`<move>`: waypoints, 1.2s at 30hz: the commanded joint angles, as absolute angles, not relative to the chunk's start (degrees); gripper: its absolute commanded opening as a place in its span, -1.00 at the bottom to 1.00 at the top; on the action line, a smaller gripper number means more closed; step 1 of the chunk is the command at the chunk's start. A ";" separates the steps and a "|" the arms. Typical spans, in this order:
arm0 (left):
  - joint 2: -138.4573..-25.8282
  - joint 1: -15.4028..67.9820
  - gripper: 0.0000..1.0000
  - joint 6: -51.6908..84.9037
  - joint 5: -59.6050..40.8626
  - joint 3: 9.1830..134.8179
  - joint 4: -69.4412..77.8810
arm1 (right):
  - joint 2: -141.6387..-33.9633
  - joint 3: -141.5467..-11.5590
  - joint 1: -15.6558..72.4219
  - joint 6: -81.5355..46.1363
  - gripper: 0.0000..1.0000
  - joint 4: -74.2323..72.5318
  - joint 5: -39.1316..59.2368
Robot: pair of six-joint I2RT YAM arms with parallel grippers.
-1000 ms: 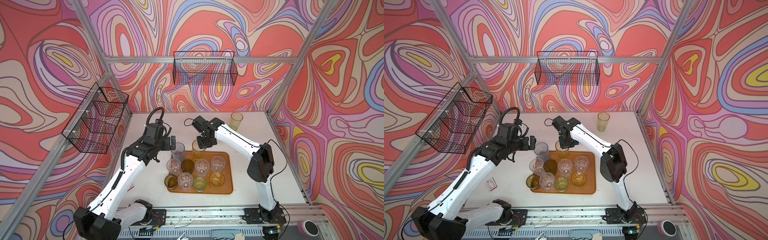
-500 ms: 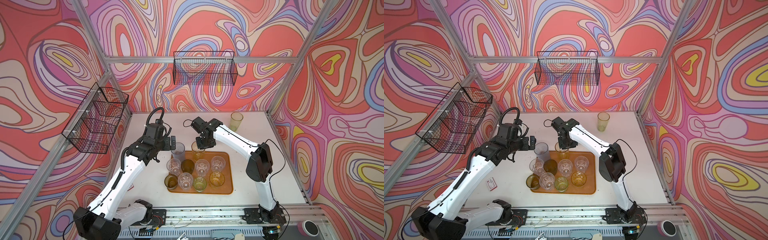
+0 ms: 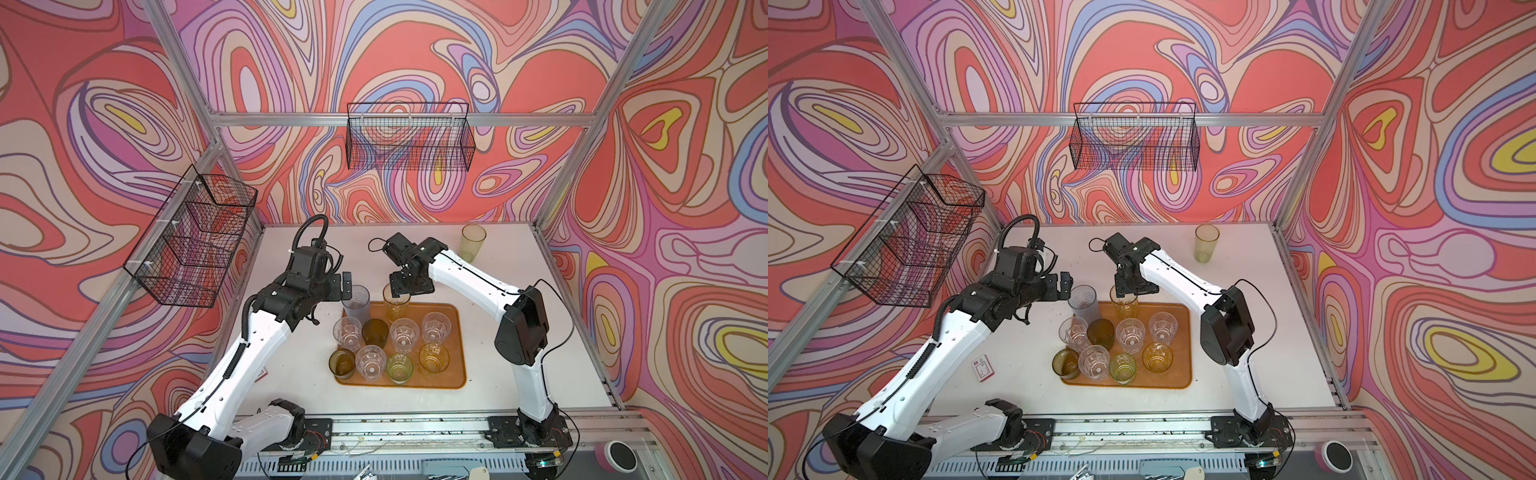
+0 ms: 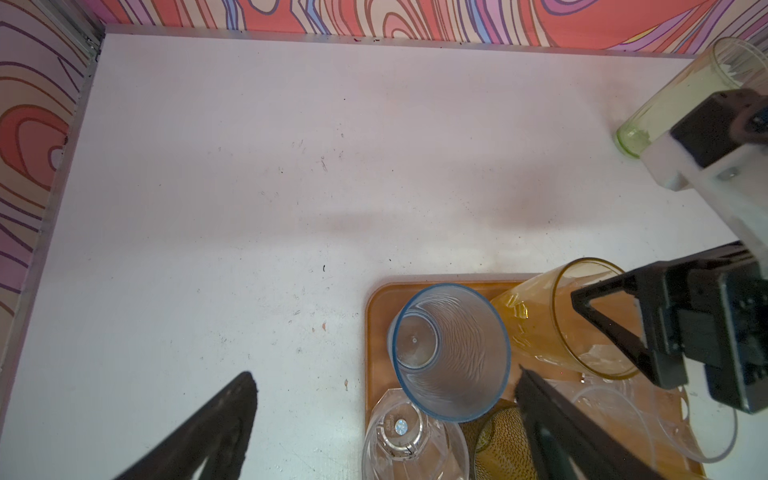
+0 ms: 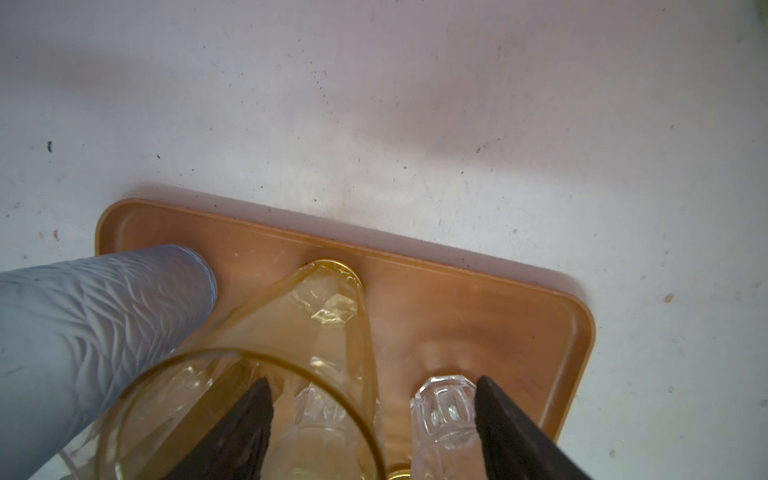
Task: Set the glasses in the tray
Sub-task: 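Lower the tall yellow glass onto the tray and open the right gripper, then move the open right gripper toward the pale green glass beyond the tray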
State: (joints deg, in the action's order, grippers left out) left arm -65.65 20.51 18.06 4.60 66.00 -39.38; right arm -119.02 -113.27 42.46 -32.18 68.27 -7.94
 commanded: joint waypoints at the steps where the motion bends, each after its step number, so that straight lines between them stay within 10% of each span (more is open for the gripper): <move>1: -64.61 20.21 1.00 18.63 2.45 67.53 -40.94 | -115.70 -113.29 42.33 -33.61 0.65 67.08 -10.28; 36: -63.63 20.21 1.00 26.88 -14.30 69.47 -34.25 | -109.11 -108.11 6.68 -31.95 0.66 49.31 -0.14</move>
